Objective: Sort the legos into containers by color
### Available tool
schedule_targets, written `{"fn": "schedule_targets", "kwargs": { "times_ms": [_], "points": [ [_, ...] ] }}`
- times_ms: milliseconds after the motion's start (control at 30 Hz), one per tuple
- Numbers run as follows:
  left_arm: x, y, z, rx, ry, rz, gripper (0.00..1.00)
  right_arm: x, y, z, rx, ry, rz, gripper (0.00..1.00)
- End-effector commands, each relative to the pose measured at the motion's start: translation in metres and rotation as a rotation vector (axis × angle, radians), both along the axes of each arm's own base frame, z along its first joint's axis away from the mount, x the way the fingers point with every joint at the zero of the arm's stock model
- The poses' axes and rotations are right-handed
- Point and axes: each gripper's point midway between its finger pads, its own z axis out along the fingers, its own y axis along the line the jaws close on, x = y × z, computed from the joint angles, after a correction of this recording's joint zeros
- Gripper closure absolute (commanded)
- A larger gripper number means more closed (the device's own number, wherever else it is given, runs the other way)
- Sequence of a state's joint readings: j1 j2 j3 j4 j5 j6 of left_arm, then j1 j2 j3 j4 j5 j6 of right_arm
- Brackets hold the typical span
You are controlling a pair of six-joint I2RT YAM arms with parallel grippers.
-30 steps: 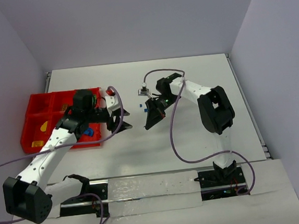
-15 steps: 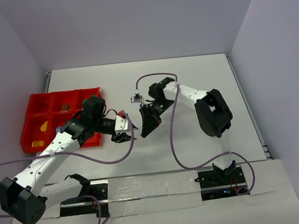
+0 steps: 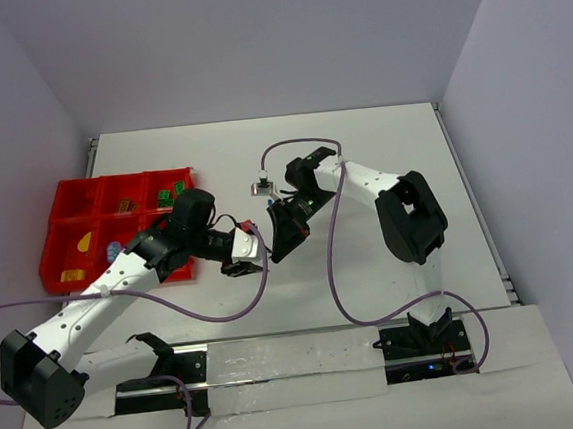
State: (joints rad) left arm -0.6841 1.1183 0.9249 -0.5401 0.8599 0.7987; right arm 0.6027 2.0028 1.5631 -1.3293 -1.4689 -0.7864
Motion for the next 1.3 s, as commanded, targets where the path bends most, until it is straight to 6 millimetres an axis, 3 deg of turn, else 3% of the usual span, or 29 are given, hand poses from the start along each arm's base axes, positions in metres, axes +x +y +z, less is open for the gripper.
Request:
{"fn": "schedule_targets", "kwargs": {
  "times_ms": [0,400,533,633,700,800,933,967,1067,1200,1233,1267],
  "points": [
    [0.008,-0.009,0.009,-0.025,-0.055,0.006,0.52,-0.017,-0.006,0.032,0.015,0.063,-0.004,1.00],
    [0.009,-0.017,0.006,-0.032,-0.025,0.047,0.69,-0.020,-0.005,0.036,0.027,0.057,0.004,1.00],
    [0.010,-0.018,0.004,-0.028,-0.023,0.053,0.81,-0.022,-0.006,0.039,0.034,0.049,0.005,1.00],
    [0.009,-0.016,-0.002,-0.014,-0.020,0.057,1.00,-0.023,-0.007,0.041,0.035,0.042,0.006,1.00],
    [0.008,-0.013,-0.005,0.002,-0.016,0.064,1.00,-0.024,-0.007,0.042,0.035,0.037,0.007,0.97],
    [0.007,-0.009,-0.009,0.025,-0.011,0.078,1.00,-0.024,-0.008,0.043,0.033,0.033,0.007,0.83],
    [0.005,0.004,-0.015,0.065,0.028,0.124,1.00,-0.022,-0.010,0.042,0.023,0.029,0.001,0.19],
    [0.004,0.007,-0.017,0.072,0.044,0.136,1.00,-0.021,-0.011,0.041,0.021,0.029,-0.003,0.11],
    [0.010,0.019,-0.015,0.073,0.076,0.194,1.00,-0.015,-0.013,0.041,0.021,0.023,-0.019,0.02],
    [0.024,0.038,-0.019,0.090,0.115,0.314,1.00,-0.003,-0.019,0.035,0.012,-0.003,-0.047,0.00],
    [0.026,0.045,-0.020,0.094,0.129,0.342,0.98,0.000,-0.021,0.031,-0.014,-0.005,-0.052,0.00],
    [0.026,0.047,-0.019,0.092,0.131,0.349,0.90,0.004,-0.023,0.028,-0.033,0.006,-0.065,0.00]
  ]
}}
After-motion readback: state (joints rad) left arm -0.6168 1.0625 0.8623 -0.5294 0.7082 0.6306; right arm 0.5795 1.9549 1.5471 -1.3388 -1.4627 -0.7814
